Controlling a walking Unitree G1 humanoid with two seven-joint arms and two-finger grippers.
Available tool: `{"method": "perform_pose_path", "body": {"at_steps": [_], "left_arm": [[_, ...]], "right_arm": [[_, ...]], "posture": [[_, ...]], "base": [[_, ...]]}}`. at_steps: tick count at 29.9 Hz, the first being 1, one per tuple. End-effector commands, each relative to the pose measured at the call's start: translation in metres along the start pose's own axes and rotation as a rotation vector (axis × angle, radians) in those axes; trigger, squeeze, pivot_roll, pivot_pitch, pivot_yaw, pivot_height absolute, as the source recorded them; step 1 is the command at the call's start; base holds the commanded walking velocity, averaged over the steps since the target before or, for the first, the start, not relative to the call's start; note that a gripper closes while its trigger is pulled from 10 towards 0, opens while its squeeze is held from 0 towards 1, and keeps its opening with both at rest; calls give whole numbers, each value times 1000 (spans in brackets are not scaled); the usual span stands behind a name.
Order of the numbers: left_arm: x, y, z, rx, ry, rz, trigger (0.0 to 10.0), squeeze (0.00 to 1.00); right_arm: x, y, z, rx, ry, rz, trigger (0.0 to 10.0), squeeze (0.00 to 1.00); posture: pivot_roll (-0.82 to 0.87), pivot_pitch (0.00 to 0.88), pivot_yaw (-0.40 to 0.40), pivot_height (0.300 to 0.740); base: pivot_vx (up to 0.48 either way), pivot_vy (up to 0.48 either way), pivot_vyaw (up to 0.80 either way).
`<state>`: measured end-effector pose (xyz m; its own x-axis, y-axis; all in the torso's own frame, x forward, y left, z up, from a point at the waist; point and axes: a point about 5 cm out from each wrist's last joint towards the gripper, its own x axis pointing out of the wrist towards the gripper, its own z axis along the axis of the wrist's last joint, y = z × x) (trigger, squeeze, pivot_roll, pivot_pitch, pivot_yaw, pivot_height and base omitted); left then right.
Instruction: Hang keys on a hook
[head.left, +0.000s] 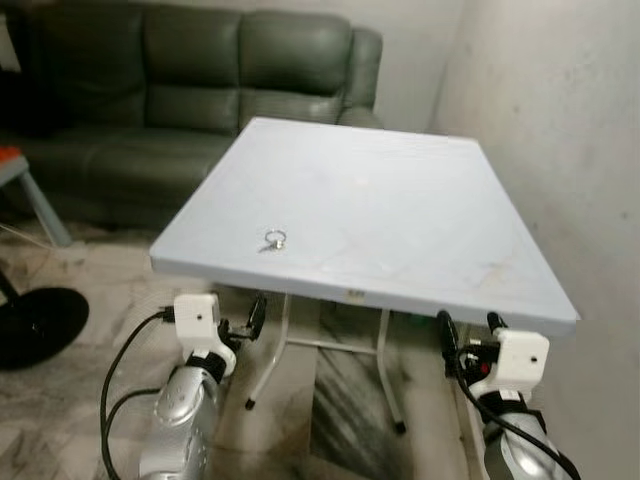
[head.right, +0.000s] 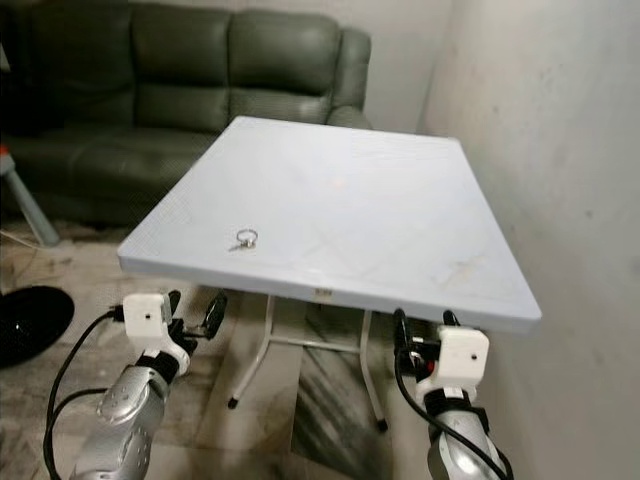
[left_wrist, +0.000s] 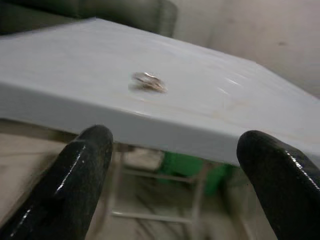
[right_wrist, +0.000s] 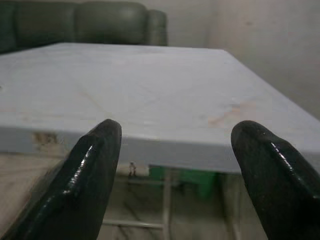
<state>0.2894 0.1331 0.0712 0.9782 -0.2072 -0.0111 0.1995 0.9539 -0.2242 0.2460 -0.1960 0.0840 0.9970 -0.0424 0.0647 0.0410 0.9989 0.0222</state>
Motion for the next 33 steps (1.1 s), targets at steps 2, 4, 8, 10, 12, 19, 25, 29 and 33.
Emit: {"method": "perform_pose_path", "body": {"at_steps": [2, 4, 8, 10, 12, 19, 25, 29, 33], "left_arm": [[3, 6, 8, 19, -22, 15, 10000, 0], [3, 6, 8, 18, -23, 17, 10000, 0], [3, 7, 9, 16, -24, 20, 10000, 0], [3, 7, 9, 14, -23, 21, 10000, 0], [3, 7, 9, 14, -25, 20, 10000, 0], [4, 7, 9, 11, -26, 18, 10000, 0], [4, 6, 9, 12, -26, 16, 10000, 0], [4, 6, 10, 12, -27, 16, 10000, 0], [5, 6, 9, 13, -25, 14, 10000, 0]], "right_arm": [[2, 5, 2, 17, -7, 10, 10000, 0], [2, 5, 2, 18, -7, 13, 10000, 0], [2, 6, 2, 20, -7, 17, 10000, 0], [3, 6, 2, 21, -8, 18, 10000, 0], [3, 7, 2, 21, -9, 20, 10000, 0], [4, 7, 3, 21, -10, 24, 10000, 0], [4, 8, 3, 21, -11, 27, 10000, 0], [4, 8, 3, 22, -11, 28, 10000, 0], [5, 8, 2, 22, -11, 33, 10000, 0]], "posture": [[-19, 21, -39, 740], [-18, 22, -41, 740], [-16, 18, -42, 740], [-15, 16, -42, 740], [-15, 16, -43, 740], [-14, 9, -43, 740], [-14, 5, -43, 740], [-13, 0, -44, 740], [-13, 0, -45, 740]], "base": [[0, 480, 0], [0, 480, 0], [0, 480, 0], [0, 480, 0], [0, 480, 0], [0, 480, 0], [0, 480, 0], [0, 480, 0], [0, 480, 0]]}}
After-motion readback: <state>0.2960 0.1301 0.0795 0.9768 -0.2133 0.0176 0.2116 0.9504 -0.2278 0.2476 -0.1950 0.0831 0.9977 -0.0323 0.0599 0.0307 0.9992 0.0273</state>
